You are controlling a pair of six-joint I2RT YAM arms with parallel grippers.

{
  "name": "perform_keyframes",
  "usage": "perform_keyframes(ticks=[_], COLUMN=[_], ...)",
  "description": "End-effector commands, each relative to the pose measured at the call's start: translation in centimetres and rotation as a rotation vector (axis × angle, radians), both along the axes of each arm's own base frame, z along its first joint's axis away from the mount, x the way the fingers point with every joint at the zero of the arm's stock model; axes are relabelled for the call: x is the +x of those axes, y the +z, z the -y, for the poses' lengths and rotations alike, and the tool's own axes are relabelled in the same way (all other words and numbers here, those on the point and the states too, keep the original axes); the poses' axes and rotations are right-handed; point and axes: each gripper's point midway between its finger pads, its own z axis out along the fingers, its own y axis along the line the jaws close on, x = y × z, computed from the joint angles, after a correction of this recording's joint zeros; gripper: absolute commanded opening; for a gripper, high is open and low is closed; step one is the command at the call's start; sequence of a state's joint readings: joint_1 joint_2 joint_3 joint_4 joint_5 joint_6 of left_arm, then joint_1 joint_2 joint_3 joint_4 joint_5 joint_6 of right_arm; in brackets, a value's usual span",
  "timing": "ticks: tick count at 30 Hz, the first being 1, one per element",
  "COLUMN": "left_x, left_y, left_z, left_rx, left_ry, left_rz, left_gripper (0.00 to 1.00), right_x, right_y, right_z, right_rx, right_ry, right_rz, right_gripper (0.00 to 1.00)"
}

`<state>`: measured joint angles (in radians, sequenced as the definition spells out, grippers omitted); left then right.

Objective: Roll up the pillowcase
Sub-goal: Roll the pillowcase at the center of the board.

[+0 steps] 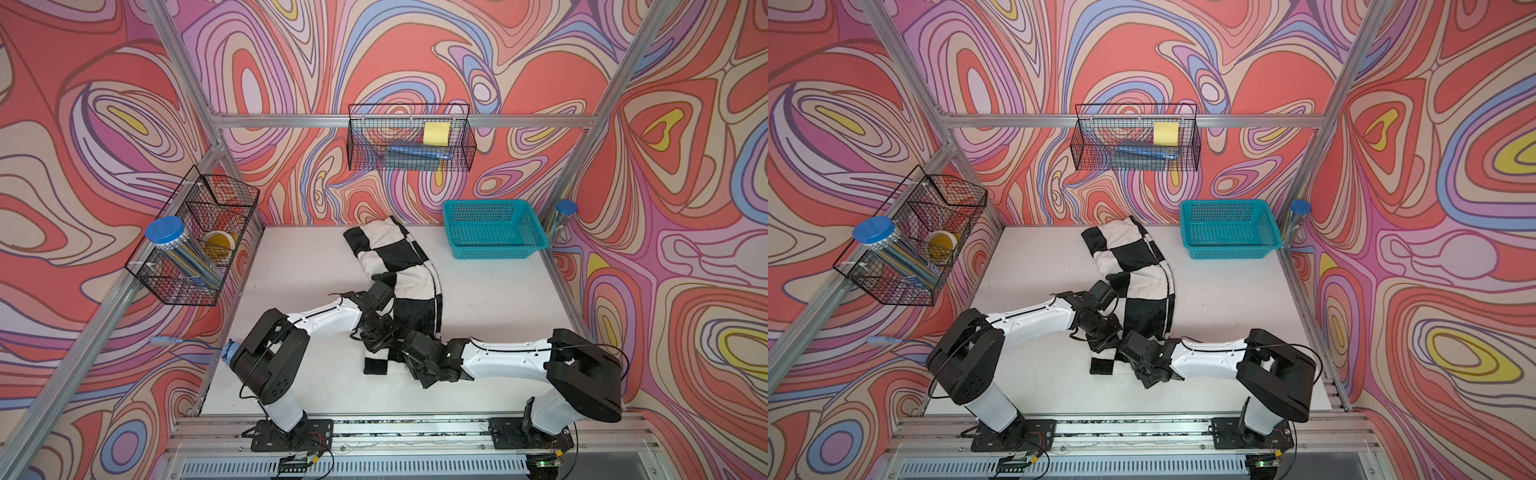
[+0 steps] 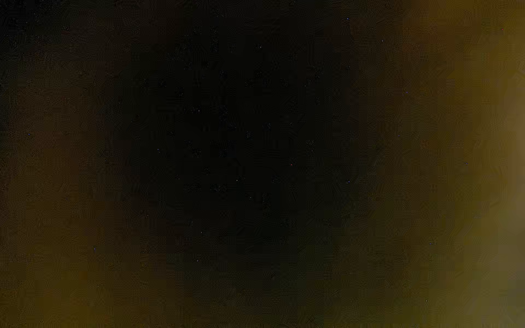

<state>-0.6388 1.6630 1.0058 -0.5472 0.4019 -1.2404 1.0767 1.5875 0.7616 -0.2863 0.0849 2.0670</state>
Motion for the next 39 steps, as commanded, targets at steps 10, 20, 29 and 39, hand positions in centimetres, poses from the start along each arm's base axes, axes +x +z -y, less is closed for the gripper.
perform_keyframes(ticks=[10, 20, 29, 39], left_x=[2.2, 1.1, 0.6, 2.1], left_y=[4.0, 2.4, 0.5, 3.1], left_z=[-3.0, -1.5, -2.0, -2.2], left_rx=[0.111, 0.092, 0.137, 0.154], left_ry=[-0.165, -0.265, -0.368, -0.422], left_rz=[0.189, 0.176, 0.164, 0.212], left_gripper=[0.52, 0.5, 0.46, 0.47], right_x=[-6.5, -5.5, -1.2, 3.7], right_y=[2.0, 5.0, 6.7, 6.7], right_z=[4.7, 3.9, 4.8, 2.5], right_rx=[0.021, 0.045, 0.059, 0.092], right_ry=[-0.105, -0.087, -0.12, -0.04], right_rz=[-0.269, -0.257, -0.231, -0.222], right_gripper=[0.07, 0.1, 0.14, 0.24])
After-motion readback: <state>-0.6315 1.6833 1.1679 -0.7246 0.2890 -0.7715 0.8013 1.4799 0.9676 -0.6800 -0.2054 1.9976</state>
